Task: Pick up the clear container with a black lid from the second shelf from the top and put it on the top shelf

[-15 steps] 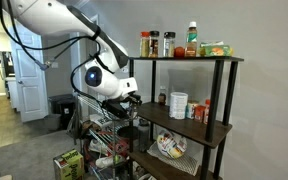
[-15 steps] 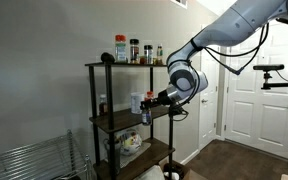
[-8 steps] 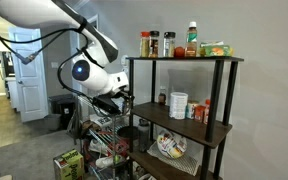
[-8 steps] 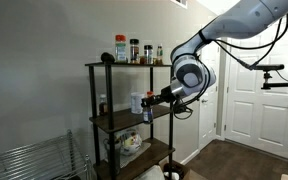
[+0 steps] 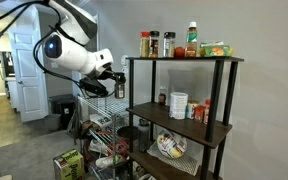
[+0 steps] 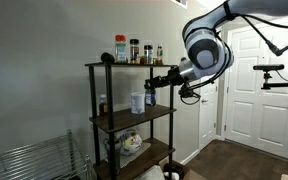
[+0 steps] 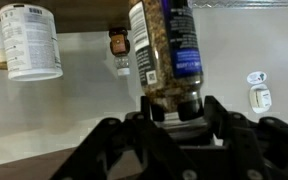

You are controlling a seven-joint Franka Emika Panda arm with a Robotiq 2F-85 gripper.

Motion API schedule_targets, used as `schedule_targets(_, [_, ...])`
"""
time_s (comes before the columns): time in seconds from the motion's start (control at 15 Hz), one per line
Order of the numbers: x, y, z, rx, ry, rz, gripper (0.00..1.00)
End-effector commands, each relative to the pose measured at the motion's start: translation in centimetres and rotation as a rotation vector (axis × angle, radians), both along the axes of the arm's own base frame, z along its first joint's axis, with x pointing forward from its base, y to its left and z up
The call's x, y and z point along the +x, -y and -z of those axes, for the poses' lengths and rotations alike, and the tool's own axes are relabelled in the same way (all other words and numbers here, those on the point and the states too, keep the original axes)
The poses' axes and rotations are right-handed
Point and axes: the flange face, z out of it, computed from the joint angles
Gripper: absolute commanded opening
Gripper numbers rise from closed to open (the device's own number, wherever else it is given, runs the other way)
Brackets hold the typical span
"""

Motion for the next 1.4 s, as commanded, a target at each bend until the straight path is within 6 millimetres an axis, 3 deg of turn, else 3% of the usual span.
schedule_targets(0.0, [-0.7,0.6,-2.0,-0.002,0.045,0.006,0.31])
schedule_targets(0.07, [-0.5,0.8,-2.4,0.000,0.053,0.005,0.31])
schedule_targets(0.13, [-0.7,0.2,-1.4,-0.002,0.032,0.000,0.56])
schedule_targets(0.8, [-0.5,0.7,-1.7,0.001,0.038,0.008,0.56])
schedule_targets(0.87, [-0.5,0.7,-1.7,0.001,0.038,0.008,0.31])
schedule_targets(1.33, [0.1,-0.2,-7.5,-0.098,0.121,-0.024,0.31])
